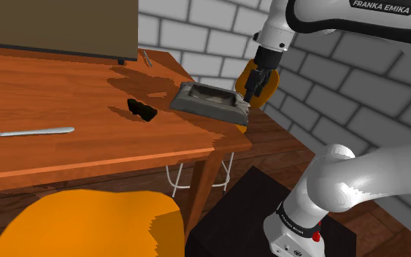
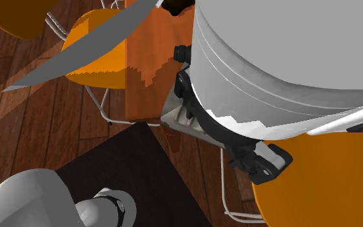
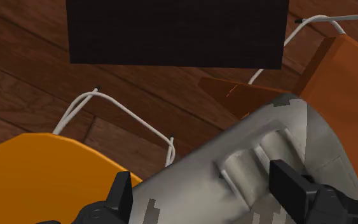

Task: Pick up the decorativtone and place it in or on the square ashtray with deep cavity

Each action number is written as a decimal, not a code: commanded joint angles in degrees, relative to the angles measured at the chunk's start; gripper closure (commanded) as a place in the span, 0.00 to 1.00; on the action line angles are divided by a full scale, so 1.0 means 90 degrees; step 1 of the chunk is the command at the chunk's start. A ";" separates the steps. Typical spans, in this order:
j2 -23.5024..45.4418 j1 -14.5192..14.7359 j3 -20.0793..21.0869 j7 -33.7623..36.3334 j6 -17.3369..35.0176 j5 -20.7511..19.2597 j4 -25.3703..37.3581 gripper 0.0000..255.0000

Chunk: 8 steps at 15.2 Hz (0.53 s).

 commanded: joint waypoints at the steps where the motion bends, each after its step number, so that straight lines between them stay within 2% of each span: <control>1: 0.0000 0.0000 0.0000 0.0000 0.0000 0.0000 0.0000 0.00; 8: 0.0963 0.0345 0.1052 0.0948 0.0188 0.0231 0.0742 0.00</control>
